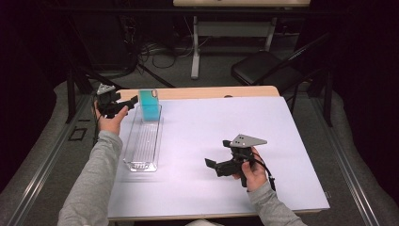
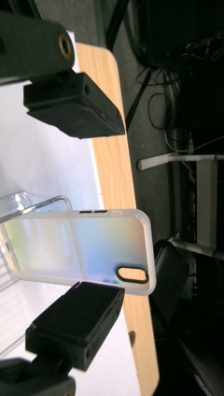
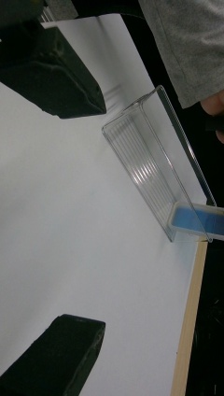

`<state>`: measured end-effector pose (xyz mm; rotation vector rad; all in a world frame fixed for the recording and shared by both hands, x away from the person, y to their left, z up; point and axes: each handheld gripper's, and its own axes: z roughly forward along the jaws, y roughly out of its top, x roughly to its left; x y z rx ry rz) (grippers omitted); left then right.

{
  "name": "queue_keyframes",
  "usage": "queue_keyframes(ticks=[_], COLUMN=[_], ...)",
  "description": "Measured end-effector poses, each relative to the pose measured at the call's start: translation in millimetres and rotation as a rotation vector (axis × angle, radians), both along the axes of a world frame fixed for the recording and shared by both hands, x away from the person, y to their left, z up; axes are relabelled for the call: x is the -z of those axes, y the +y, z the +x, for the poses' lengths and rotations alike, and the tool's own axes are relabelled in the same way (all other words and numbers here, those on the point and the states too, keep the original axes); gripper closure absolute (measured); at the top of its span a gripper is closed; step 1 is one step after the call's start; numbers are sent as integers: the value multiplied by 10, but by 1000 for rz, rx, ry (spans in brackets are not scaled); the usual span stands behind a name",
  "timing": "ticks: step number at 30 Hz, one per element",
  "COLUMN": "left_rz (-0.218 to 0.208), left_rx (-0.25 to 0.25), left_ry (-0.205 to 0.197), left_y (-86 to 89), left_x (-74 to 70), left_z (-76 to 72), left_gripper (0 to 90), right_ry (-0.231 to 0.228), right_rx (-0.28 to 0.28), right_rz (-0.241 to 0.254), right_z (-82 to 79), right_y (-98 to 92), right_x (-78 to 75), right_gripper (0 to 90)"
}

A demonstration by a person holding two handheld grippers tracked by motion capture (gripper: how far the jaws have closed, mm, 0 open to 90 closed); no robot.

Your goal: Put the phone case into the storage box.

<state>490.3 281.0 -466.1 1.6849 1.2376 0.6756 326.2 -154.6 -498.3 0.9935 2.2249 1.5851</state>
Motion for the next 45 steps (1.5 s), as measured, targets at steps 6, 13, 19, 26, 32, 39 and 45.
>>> queue_keyframes(ticks=[6,13,19,26,32,39,45], left_rz=[-13,-58,-88,-79,-62,-55,-63], left_rx=[17,31,59,75,112,169,204], left_ry=[-6,-7,-26,-21,-26,-29,-31], left_y=[44,66,35,-25,-90,-160,-191], left_x=[-16,-82,-151,-213,-260,-295,-331], left_z=[-99,-177,-250,-332,-432,-574,-739], left_gripper=[148,102,64,30,28,5,4], right_ry=[-3,-4,-5,-14,-17,-24,-26], right_rx=[-2,-4,-2,1,3,6,10], right_rz=[-1,-11,-11,-11,-19,-14,-11], right_z=[-12,-4,-1,-2,-5,-3,-14], right_y=[5,-6,-3,-14,-17,-15,-11], right_x=[-3,-6,-1,-11,-15,-18,-44], right_gripper=[0,0,0,0,0,0,0])
